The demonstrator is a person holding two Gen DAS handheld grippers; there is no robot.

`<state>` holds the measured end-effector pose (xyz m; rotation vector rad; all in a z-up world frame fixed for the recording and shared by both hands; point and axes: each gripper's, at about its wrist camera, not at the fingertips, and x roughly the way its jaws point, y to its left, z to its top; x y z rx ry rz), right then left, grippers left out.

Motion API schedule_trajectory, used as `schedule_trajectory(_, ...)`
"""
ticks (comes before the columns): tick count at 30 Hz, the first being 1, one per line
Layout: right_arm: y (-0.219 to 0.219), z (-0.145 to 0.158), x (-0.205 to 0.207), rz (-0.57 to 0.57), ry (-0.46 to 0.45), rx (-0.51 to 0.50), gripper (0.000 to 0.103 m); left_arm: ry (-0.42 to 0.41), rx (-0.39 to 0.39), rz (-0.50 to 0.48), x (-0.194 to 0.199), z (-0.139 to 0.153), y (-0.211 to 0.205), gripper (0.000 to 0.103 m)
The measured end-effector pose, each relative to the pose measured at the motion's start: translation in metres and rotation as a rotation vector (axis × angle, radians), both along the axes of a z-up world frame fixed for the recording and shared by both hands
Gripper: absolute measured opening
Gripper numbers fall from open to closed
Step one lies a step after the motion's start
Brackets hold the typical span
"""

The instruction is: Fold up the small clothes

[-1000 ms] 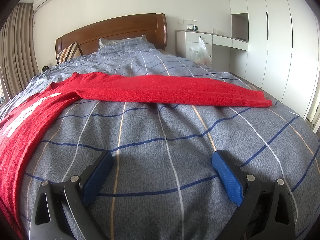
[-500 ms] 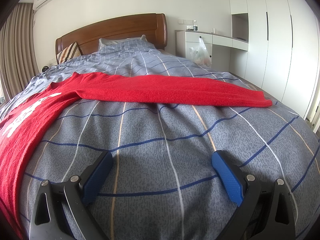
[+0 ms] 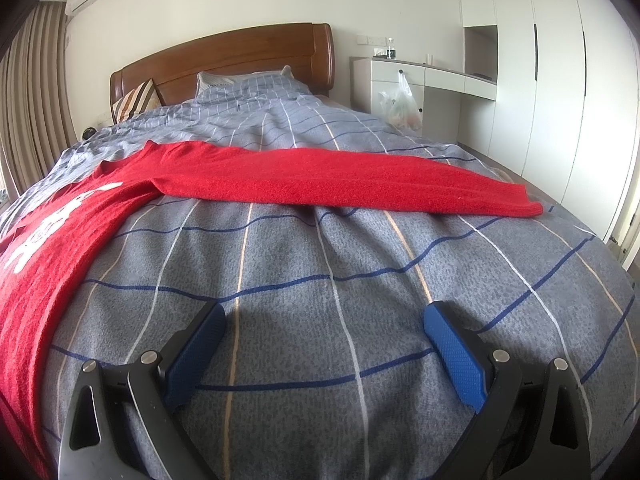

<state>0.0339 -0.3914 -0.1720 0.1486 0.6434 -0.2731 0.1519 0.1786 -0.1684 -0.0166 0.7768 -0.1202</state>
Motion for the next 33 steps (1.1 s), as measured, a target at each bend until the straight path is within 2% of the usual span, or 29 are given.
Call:
schedule_trajectory(1,-0.003,0.006,-0.003,0.008,-0.014,0.033,0.098,0.000,0.000,0.000,0.000,0.000,0.000,0.103)
schedule_trajectory(5,-0.045,0.039,-0.019,0.008,-0.140,0.278,0.098,0.000,0.000,0.000,0.000,0.000,0.000,0.103)
schedule_trajectory(8,-0.097,0.048,-0.015,-0.059,-0.158,0.501,0.097,0.000,0.000,0.000,0.000,0.000,0.000,0.103)
schedule_trajectory(9,-0.115,0.044,-0.014,-0.103,-0.149,0.591,0.094,0.000,0.000,0.000,0.000,0.000,0.000,0.103)
schedule_trajectory(11,-0.149,0.031,-0.016,-0.206,-0.136,0.755,0.077,0.000,0.000,0.000,0.000,0.000,0.000,0.103)
schedule_trajectory(13,-0.170,0.022,-0.017,-0.270,-0.151,0.824,0.074,-0.001,0.001,0.000,0.000,0.000,0.000,0.103)
schedule_trajectory(15,-0.186,0.018,-0.013,-0.301,-0.169,0.852,0.069,0.000,-0.001,0.000,0.000,0.000,0.000,0.103)
schedule_trajectory(17,-0.202,0.011,-0.009,-0.349,-0.192,0.890,0.059,0.000,-0.001,0.000,0.000,0.000,0.000,0.103)
schedule_trajectory(20,-0.215,0.000,0.001,-0.386,-0.204,0.969,0.050,0.000,-0.001,0.000,0.000,0.000,0.000,0.103)
schedule_trajectory(21,-0.219,-0.004,0.008,-0.381,-0.181,0.981,0.045,-0.001,-0.001,0.000,0.000,0.000,0.000,0.103)
schedule_trajectory(23,-0.223,-0.008,0.019,-0.365,-0.121,0.985,0.016,0.000,0.000,0.000,0.000,0.000,0.000,0.103)
schedule_trajectory(24,-0.224,-0.008,0.024,-0.368,-0.094,0.974,0.007,-0.001,0.000,0.000,0.000,0.000,0.000,0.103)
schedule_trajectory(26,-0.224,0.004,0.032,-0.368,-0.077,0.917,0.004,-0.001,-0.001,0.000,0.000,0.000,0.000,0.103)
schedule_trajectory(28,-0.214,0.036,0.048,-0.329,-0.080,0.806,0.004,0.000,0.000,0.000,0.000,0.000,0.000,0.103)
schedule_trajectory(30,-0.190,0.071,0.067,-0.246,-0.102,0.723,0.004,0.000,-0.001,-0.001,0.000,0.000,0.000,0.103)
schedule_trajectory(33,-0.133,0.136,0.109,-0.061,-0.150,0.620,0.004,0.000,-0.001,0.000,0.000,0.000,0.000,0.103)
